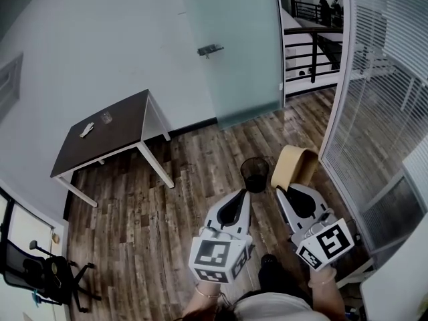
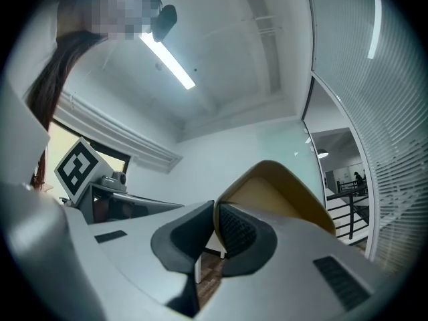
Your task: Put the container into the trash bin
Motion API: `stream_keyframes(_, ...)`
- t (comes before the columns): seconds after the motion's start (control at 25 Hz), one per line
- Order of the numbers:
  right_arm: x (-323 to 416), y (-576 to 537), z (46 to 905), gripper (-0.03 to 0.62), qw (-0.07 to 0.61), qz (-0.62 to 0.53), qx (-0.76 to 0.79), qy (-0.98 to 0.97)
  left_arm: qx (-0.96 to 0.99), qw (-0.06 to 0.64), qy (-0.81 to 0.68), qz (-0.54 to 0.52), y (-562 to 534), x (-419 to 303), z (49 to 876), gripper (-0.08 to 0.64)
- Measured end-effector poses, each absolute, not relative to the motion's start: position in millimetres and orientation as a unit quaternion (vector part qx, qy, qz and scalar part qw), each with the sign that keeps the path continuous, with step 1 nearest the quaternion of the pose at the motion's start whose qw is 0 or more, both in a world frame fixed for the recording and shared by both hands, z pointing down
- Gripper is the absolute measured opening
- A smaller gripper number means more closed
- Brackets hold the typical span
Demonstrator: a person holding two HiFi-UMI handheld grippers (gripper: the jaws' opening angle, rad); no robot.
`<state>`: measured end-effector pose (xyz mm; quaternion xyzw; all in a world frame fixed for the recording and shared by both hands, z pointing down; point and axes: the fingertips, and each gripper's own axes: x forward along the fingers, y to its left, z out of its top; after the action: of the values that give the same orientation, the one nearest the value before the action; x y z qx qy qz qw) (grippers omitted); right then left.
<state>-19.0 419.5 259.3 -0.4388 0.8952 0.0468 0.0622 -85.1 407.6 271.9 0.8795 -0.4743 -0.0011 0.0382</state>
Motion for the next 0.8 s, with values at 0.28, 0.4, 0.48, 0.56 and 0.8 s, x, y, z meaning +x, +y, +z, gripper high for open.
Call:
stream_keyframes(0.28, 5.4, 339.6, 259.7, 0.028, 0.071, 0.038, -0.433, 0.898, 0.878, 0.038, -0.477, 0.003, 330.6, -58.6, 270.3, 0.019)
stream_keyframes(0.4, 19.6, 312.6, 255.7, 0.028, 0.075, 0.038, -0.432, 0.898, 0.877, 0.037, -0.479, 0.003, 302.4, -45.8, 265.9, 0.02)
stream_keyframes(0.48, 29.1, 294.8, 252.3, 0.028, 0.079, 0.038, -0.432, 0.897, 0.877, 0.034, -0.48, 0.004, 284.9, -36.8, 262.6, 0.019)
stream_keyframes(0.56, 38.1, 274.9, 249.0, 0.028, 0.081, 0.039, -0.431, 0.898, 0.876, 0.033, -0.481, 0.004, 265.6, -28.0, 260.1, 0.019)
stream_keyframes(0.8, 64.0, 224.4, 245.1, 0.028, 0.083, 0.038, -0.419, 0.903, 0.871, 0.039, -0.489, 0.005, 213.8, -1.8, 261.2, 0.019)
